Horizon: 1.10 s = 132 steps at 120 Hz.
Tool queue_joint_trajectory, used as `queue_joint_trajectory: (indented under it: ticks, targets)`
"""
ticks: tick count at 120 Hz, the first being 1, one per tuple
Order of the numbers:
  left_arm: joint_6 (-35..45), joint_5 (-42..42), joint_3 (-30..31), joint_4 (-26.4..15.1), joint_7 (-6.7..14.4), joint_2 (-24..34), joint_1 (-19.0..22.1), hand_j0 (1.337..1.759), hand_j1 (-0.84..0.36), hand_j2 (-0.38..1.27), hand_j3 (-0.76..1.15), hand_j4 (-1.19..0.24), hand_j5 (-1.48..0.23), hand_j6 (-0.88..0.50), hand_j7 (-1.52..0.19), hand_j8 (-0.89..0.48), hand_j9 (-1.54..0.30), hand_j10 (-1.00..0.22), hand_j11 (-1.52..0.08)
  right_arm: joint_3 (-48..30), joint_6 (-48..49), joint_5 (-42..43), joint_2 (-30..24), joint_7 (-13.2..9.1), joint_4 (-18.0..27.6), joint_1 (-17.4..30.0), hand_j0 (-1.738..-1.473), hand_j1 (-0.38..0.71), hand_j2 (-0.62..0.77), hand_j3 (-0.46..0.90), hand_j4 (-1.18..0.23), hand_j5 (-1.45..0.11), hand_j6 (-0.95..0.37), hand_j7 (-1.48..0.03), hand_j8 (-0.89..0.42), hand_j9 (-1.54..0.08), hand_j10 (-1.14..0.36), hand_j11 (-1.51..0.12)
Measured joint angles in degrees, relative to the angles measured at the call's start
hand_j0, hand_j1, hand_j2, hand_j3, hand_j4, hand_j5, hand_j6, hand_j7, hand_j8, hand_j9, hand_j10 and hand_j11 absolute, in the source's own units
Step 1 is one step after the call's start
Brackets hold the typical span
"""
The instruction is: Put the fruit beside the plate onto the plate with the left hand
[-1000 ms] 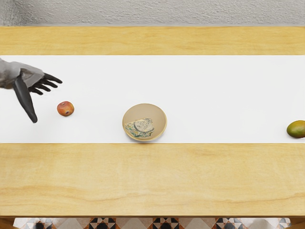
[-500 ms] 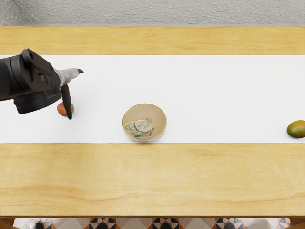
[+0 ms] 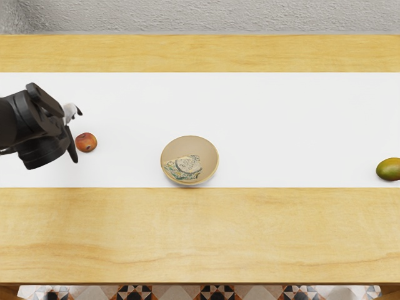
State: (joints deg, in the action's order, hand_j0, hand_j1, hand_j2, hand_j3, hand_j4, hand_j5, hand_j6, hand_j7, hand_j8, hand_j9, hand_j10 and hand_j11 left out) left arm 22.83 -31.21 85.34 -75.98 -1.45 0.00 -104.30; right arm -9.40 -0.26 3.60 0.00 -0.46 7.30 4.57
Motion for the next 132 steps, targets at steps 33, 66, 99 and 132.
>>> queue_joint_trajectory:
  ticks: [33,66,99,132]
  targets:
    - [4.33,-0.05,-3.62,0.83,0.0,0.0,2.17,1.658,0.09,0.04,0.0,-0.22,-0.29,-0.22,-0.29,-0.22,-0.29,-0.22,-0.29,0.0,0.0,0.0,0.0,0.01,0.0,0.0,-1.658,-0.35,0.0,0.0,0.0,0.0,0.0,0.0,0.0,0.0,0.0,0.0]
    - [7.2,0.0,-4.49,3.17,0.07,0.0,4.52,1.658,0.05,0.05,0.0,-0.25,-0.32,-0.25,-0.32,-0.25,-0.32,-0.25,-0.32,0.0,0.0,0.0,0.0,0.0,0.0,0.0,-1.658,-0.35,0.0,0.0,0.0,0.0,0.0,0.0,0.0,0.0,0.0,0.0]
    - [7.88,0.08,-4.64,3.55,0.04,0.0,5.66,1.658,-0.01,0.06,0.0,-0.3,-0.39,-0.3,-0.39,-0.3,-0.39,-0.3,-0.39,0.0,0.0,0.0,0.0,0.0,0.0,0.0,-1.658,-0.35,0.0,0.0,0.0,0.0,0.0,0.0,0.0,0.0,0.0,0.0]
    - [7.89,0.1,-6.26,3.6,0.04,0.0,5.8,1.658,-0.02,0.06,0.0,-0.31,-0.4,-0.31,-0.4,-0.31,-0.4,-0.31,-0.4,0.0,0.0,0.0,0.0,0.0,0.0,0.0,-1.658,-0.35,0.0,0.0,0.0,0.0,0.0,0.0,0.0,0.0,0.0,0.0]
